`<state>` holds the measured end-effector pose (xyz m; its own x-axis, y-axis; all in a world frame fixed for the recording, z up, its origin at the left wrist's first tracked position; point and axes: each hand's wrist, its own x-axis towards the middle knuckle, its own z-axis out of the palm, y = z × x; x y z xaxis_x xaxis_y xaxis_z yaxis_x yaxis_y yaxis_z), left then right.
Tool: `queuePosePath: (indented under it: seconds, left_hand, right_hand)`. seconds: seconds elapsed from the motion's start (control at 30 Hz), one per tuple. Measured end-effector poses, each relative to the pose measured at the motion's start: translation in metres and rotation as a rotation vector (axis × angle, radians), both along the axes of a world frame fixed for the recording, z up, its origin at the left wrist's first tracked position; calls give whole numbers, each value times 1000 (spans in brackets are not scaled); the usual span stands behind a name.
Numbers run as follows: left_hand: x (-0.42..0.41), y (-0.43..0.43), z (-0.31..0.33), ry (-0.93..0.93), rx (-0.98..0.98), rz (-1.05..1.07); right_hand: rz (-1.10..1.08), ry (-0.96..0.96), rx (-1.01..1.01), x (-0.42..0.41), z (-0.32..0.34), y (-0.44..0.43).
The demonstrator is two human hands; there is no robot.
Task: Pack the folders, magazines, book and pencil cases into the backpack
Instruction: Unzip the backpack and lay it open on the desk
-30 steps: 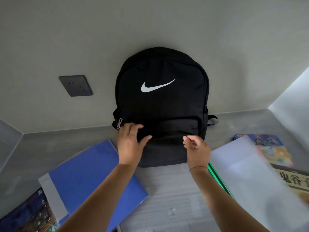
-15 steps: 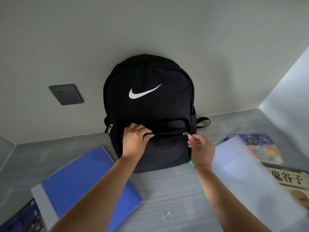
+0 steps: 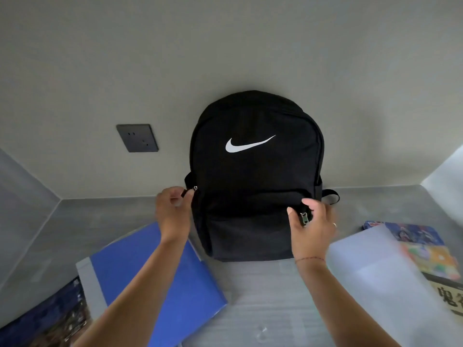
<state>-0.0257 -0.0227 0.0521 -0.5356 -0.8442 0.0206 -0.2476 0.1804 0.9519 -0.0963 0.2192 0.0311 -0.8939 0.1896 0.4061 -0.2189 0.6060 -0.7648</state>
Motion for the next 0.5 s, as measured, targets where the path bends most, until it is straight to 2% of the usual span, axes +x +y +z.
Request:
queuePosePath:
  seconds: [0.07,0.13,0.2,0.3,0.4,0.5]
  left_hand:
    - [-2,-15,1,-42,111,-21]
    - [-4,-20,0,-80,138,-100]
    - [-6,-20,-1,-88,168,-154]
    - [-7,-24,-2,-79,319,-164]
    - [-3,-28,2,28,467,-188]
    - [3,-34,10,93,506,-226]
  right_hand:
    - [107,92,18,9,8,-26]
    - [270,157,82,21,15,-56]
    - [448,214,188,28,20,-85]
    - [630,309,383,27,25,-122]
    - [692,407,568,16,26,-146]
    - [671,528,699,2,24,-159]
